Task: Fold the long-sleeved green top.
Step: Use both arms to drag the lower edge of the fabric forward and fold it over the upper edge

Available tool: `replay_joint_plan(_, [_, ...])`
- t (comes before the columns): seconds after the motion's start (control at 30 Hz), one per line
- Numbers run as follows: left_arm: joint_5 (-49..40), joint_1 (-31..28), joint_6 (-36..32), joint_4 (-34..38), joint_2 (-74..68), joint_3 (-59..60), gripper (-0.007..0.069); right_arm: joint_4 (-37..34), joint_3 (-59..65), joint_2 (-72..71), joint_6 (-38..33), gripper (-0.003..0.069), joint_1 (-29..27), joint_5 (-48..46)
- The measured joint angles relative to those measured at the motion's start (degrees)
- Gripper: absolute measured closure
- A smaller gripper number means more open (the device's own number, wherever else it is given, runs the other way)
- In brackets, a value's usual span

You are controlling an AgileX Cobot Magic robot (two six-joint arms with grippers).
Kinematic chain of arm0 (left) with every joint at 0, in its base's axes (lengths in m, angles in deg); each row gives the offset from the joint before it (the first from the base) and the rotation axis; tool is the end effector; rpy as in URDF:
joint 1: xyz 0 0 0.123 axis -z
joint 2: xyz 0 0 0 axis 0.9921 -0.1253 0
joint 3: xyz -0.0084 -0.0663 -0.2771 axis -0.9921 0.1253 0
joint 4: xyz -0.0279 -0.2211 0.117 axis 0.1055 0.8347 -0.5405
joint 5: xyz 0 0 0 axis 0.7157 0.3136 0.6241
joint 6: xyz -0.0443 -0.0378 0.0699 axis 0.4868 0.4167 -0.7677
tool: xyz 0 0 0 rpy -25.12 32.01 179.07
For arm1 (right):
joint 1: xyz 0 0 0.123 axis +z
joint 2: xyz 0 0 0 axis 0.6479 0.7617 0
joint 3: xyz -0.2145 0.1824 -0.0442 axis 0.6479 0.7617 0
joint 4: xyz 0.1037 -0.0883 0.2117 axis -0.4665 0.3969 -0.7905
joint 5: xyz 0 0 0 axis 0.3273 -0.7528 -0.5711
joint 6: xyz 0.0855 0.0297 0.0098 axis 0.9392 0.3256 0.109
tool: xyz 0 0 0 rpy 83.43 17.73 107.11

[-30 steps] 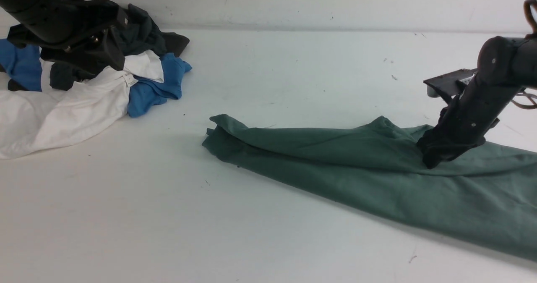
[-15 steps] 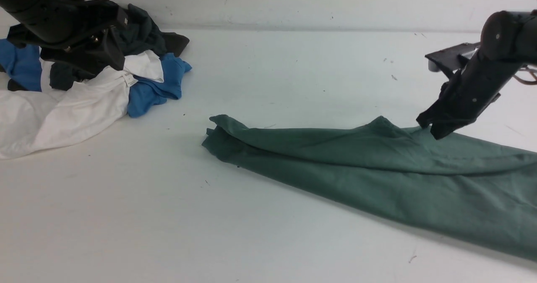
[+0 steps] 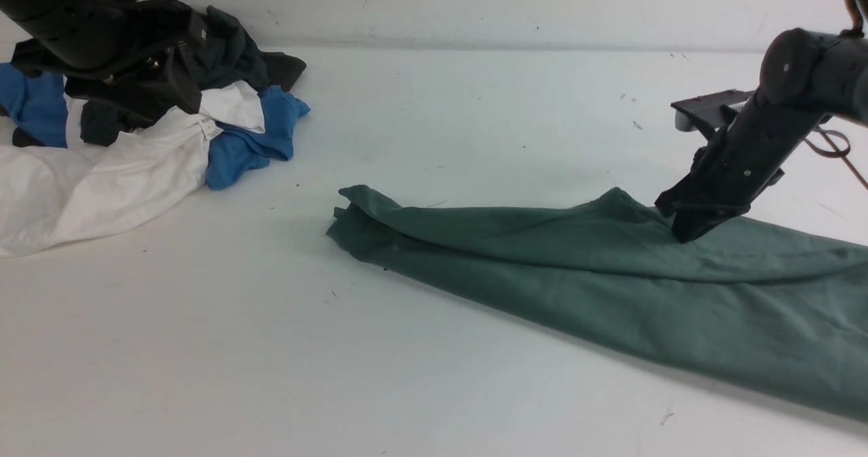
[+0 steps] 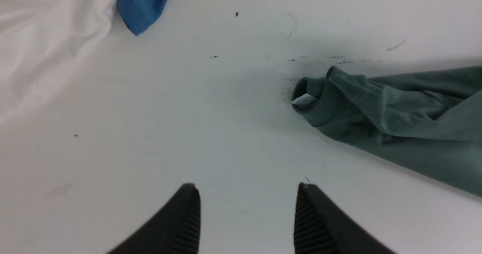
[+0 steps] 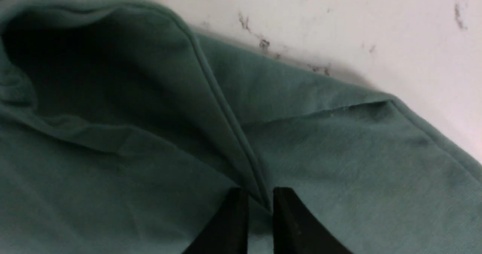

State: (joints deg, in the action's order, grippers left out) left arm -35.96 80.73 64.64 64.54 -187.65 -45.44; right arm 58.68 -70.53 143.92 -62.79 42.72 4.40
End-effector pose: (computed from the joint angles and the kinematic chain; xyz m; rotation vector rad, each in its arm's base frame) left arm 0.3876 -0.0108 0.3531 0.0052 2.6930 -0.3682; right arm 0.4530 0.0325 0.1652 -0.6174 2.9269 0.2022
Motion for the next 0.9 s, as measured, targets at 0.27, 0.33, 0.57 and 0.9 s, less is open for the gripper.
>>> replay_joint_plan(0.27, [0.0,0.0,0.0,0.0,-1.19,0.0,0.0299,0.0,-0.07,1.23,-0.06,0.0399,0.0,1.18])
replay_joint_plan(0.33, [0.0,0.0,0.0,0.0,-1.44,0.0,0.0299,0.0,-0.11,1.25,-0.06,0.0393,0.0,1.3])
replay_joint_plan(0.57, [0.0,0.0,0.0,0.0,-2.84,0.0,0.0299,-0.16,-0.13,1.3,-0.06,0.0431,0.0,1.13])
replay_joint_plan(0.9, [0.0,0.0,0.05,0.0,-3.04,0.0,0.0299,2.03,-3.91,1.48,2.05,0.0659,0.0,-0.83])
